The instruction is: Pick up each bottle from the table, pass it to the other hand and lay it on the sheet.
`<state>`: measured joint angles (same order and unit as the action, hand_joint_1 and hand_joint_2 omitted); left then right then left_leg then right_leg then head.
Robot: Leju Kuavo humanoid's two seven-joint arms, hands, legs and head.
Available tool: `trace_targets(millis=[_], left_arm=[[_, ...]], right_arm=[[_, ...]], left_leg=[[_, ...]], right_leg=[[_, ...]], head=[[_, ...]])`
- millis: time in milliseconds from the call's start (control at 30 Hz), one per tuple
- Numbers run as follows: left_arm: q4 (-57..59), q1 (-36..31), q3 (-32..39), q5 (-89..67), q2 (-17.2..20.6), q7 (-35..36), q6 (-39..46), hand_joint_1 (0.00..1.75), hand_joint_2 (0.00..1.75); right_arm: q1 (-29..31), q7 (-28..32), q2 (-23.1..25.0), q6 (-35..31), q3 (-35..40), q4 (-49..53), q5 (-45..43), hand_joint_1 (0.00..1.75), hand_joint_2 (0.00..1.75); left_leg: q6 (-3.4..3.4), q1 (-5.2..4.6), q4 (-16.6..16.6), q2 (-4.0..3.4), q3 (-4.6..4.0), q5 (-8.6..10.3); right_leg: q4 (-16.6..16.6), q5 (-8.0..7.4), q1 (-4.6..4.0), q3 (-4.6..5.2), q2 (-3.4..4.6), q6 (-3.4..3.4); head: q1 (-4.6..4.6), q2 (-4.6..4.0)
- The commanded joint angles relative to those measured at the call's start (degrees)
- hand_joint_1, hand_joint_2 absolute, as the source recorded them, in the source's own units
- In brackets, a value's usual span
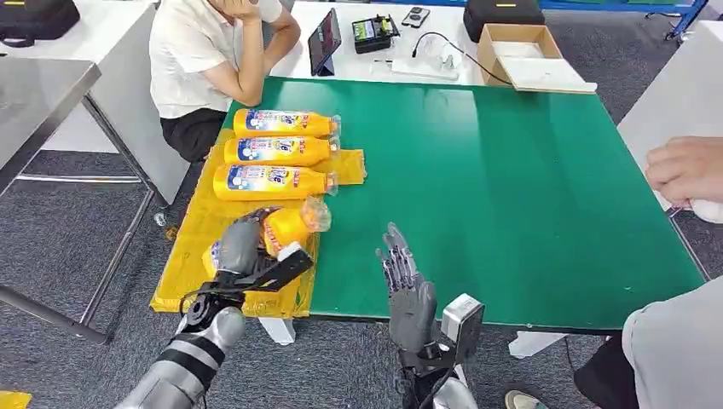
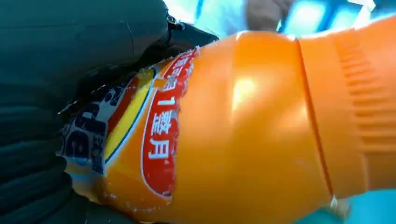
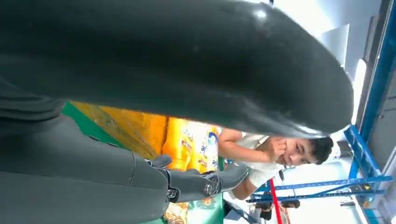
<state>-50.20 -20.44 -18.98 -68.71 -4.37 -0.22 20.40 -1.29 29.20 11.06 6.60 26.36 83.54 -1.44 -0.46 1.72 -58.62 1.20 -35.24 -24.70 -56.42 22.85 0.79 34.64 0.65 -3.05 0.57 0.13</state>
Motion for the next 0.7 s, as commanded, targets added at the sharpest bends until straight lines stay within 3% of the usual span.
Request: trace_targets(millis=[33,200,567,600,633,667,700], left_arm=[[19.1,-8.8,-13.8,-6.7,-2.1,1.0,-8.3,1.75,1.75],[22.7,-10.0,-14.8,-6.0,-4.1,1.0,-10.2,1.75,1.75],[24.4,-10.7,-15.7,-6.5,-4.1,1.5,-10.1,1.75,1.75],[25.4,-11.1,-15.9,-6.5,-4.2,2.2,-11.1,1.61,1.75],[26.4,-11.5,-16.2,-7.1,-4.3,3.8,-11.6,0.49,1.75],[27.2,-12.0,-16.6,-7.7,-4.2,4.8,-11.3,0.1,1.75],[27.4,-11.9,-14.7,-6.0,-4.2,5.0,-9.8,0.0,1.75]], right_arm=[[3.4,-0.2,-0.2,1.0,0.3,-6.2,-0.1,0.0,0.0],[3.6,-0.2,0.0,0.9,0.3,-6.2,0.0,0.0,0.0],[3.7,-0.2,0.1,0.9,0.3,-6.8,0.0,0.0,0.0],[3.8,-0.2,0.2,0.8,0.4,-7.0,0.0,0.0,0.0],[4.0,-0.2,0.2,0.8,0.4,-7.3,0.0,0.0,0.0],[4.2,-0.2,0.3,0.8,0.5,-7.5,0.0,0.0,0.0],[4.3,0.0,0.4,0.5,0.5,-7.5,0.0,0.0,0.0]], left_leg=[[0.09,-0.04,0.1,-0.17,0.06,0.14],[0.04,-0.03,0.1,-0.23,-0.09,0.39],[0.08,-0.06,0.1,-0.11,-0.1,0.43],[0.06,-0.06,0.1,-0.04,-0.11,0.43],[0.09,-0.08,0.1,-0.09,-0.11,0.45],[0.08,-0.06,0.1,-0.09,-0.11,0.44],[0.11,-0.09,0.1,-0.14,-0.1,0.47]], right_leg=[[0.1,-0.17,-0.01,-0.03,0.02,0.14],[0.1,-0.47,-0.02,0.23,0.01,0.2],[0.1,-0.36,0.02,0.09,0.01,0.02],[0.1,-0.34,0.03,0.08,-0.03,0.0],[0.1,-0.37,0.03,0.1,-0.03,0.04],[0.1,-0.37,0.01,0.09,-0.02,0.03],[0.1,-0.4,0.03,0.11,0.0,0.06]], head=[[-0.02,0.0],[0.02,0.0],[0.0,0.0],[-0.02,0.0],[0.0,0.0],[0.0,0.0],[0.0,0.0]])
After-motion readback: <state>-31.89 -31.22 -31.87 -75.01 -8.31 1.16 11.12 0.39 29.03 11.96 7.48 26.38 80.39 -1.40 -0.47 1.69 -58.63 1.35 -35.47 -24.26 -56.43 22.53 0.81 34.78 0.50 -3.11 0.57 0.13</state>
